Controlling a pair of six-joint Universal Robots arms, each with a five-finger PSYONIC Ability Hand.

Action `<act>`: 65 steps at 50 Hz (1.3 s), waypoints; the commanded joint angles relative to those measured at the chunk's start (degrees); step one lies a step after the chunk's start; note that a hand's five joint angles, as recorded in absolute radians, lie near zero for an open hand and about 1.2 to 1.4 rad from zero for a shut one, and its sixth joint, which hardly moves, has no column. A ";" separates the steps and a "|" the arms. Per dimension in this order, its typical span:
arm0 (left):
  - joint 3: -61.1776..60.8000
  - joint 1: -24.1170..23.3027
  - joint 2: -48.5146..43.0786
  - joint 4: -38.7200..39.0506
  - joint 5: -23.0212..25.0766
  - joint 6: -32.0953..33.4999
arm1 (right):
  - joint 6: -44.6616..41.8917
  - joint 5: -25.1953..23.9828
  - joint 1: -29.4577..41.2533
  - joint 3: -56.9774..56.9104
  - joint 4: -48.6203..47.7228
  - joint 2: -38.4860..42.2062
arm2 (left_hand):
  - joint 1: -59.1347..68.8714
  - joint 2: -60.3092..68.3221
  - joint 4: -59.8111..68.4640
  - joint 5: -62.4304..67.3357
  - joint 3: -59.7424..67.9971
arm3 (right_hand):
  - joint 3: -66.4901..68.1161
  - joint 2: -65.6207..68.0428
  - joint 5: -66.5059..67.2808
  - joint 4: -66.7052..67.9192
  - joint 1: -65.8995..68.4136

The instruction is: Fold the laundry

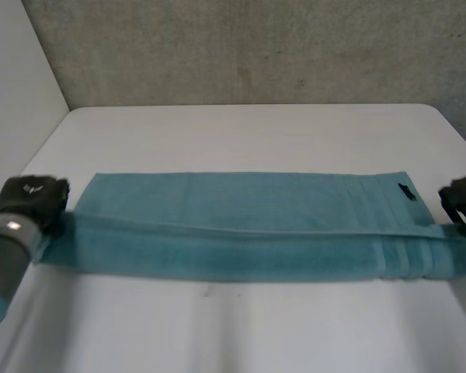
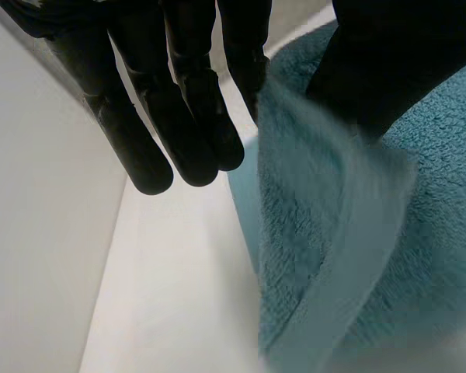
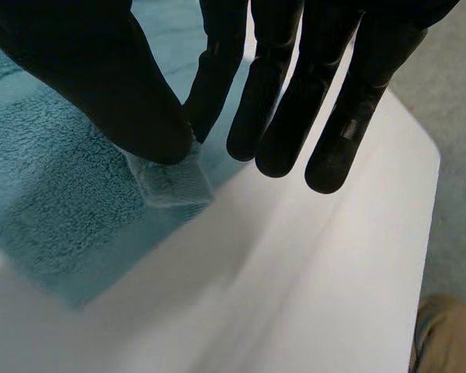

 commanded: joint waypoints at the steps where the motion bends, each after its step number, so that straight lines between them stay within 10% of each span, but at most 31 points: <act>1: 17.50 -2.36 -17.53 7.42 -0.76 0.04 | 6.49 5.95 6.74 -13.34 -8.21 12.76 | 14.03 11.08 11.47 15.15 11.41 | 12.02 12.34 13.59 11.69 24.56; 22: 38.10 -3.42 -38.83 20.77 0.90 0.57 | 7.64 13.43 15.81 -38.24 -23.88 35.19 | 14.03 11.08 11.47 15.15 11.41 | 12.02 12.34 13.59 11.69 24.56; 24: 37.75 -3.94 -39.09 22.02 1.78 0.57 | 7.82 13.87 16.07 -38.77 -24.58 35.55 | 14.03 11.08 11.47 15.15 11.41 | -6.25 -5.94 -4.69 -6.58 6.29; 25: 37.40 -4.64 -39.18 22.71 2.74 0.48 | 7.73 14.31 16.42 -38.77 -25.28 35.63 | 1.56 -1.39 -1.00 2.68 -1.06 | -47.72 -47.41 -46.15 -48.05 -35.18; 26: 36.62 -5.17 -39.01 22.90 3.71 0.48 | 7.82 15.09 16.51 -38.77 -25.46 35.55 | -36.86 -39.82 -39.43 -35.74 -39.48 | -57.98 -57.66 -56.41 -58.31 -45.44; 28: 35.65 -5.78 -38.75 23.16 3.98 0.48 | 8.43 16.06 16.77 -38.68 -25.37 35.37 | -55.97 -58.92 -58.53 -54.85 -58.59 | -57.98 -57.66 -56.41 -58.31 -45.44; 41: 25.91 -7.37 -23.83 23.34 3.81 -0.04 | 21.09 16.95 15.98 -29.19 -24.76 14.01 | -55.92 -58.88 -58.49 -54.80 -58.54 | -57.98 -57.66 -56.41 -58.31 -45.44; 48: 14.37 -6.85 -11.94 22.90 3.89 -0.48 | 21.71 8.79 15.11 -17.17 -17.49 2.43 | -55.97 -58.92 -58.53 -54.85 -58.59 | -57.98 -57.66 -56.41 -58.31 -45.44; 65: -3.03 -7.81 0.98 12.26 3.81 -12.88 | 18.28 0.78 4.73 -0.27 -11.05 2.32 | -55.97 -58.92 -58.53 -54.85 -58.59 | -38.72 -38.40 -37.15 -39.05 -26.18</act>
